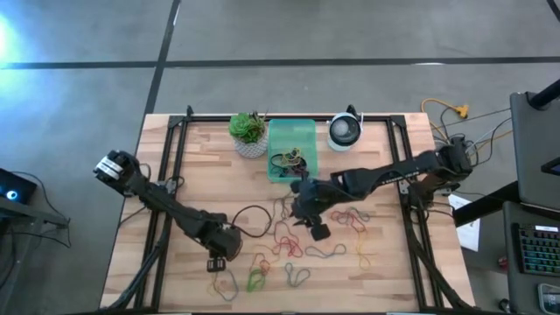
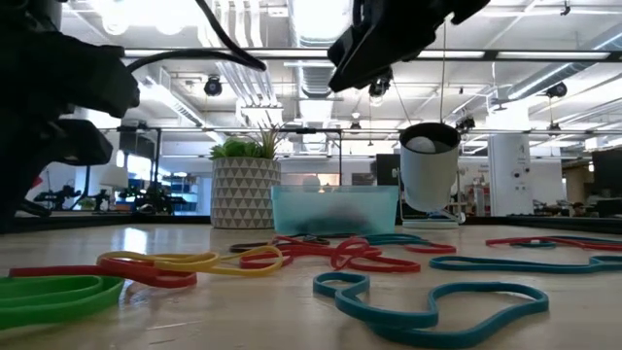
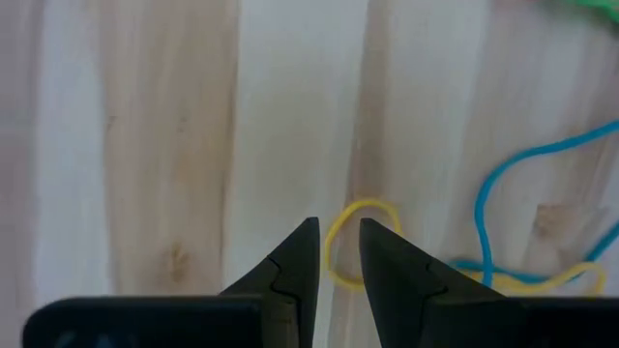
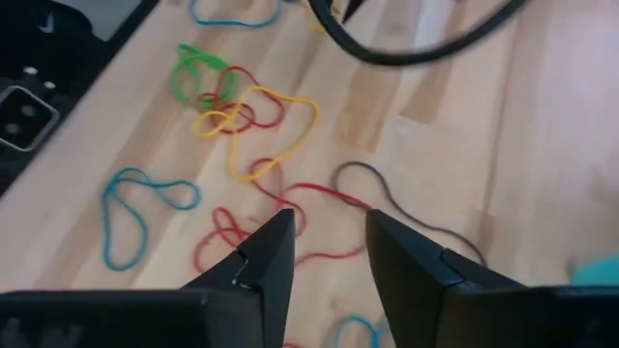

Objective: Pick and place rubber bands into bin
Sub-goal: Put the yellow rubber band into the green bin

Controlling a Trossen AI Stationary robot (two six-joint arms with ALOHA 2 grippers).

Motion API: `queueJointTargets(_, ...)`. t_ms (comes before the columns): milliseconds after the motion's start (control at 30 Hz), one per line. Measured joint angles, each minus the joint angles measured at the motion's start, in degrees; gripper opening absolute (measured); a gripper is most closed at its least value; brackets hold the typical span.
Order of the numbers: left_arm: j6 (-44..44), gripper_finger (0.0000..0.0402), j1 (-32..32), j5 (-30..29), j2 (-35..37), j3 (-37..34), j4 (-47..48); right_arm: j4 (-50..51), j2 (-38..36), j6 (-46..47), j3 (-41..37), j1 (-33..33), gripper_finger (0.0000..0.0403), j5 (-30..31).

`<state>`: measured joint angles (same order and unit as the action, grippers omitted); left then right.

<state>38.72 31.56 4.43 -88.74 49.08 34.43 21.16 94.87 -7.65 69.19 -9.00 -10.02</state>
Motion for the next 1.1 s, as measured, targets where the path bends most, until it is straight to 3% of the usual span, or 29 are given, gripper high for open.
queueJointTargets(567,-0.1,0.0059,1.2,1.0,-5.7,0.4,0.3,-0.9,0.0,2.1,-0.6,-4.3,0.0103,3.9)
queueJointTargets(800,-1.4,0.0007,1.2,2.1,-9.1,0.4,0.6,-1.0,0.0,3.0,-1.9,-5.5,0.0094,5.7)
queueJointTargets(1100,-2.1,0.0001,1.1,1.9,-9.4,0.8,0.7,-0.9,-1.1,4.3,-1.9,-5.8,0.0078,5.7)
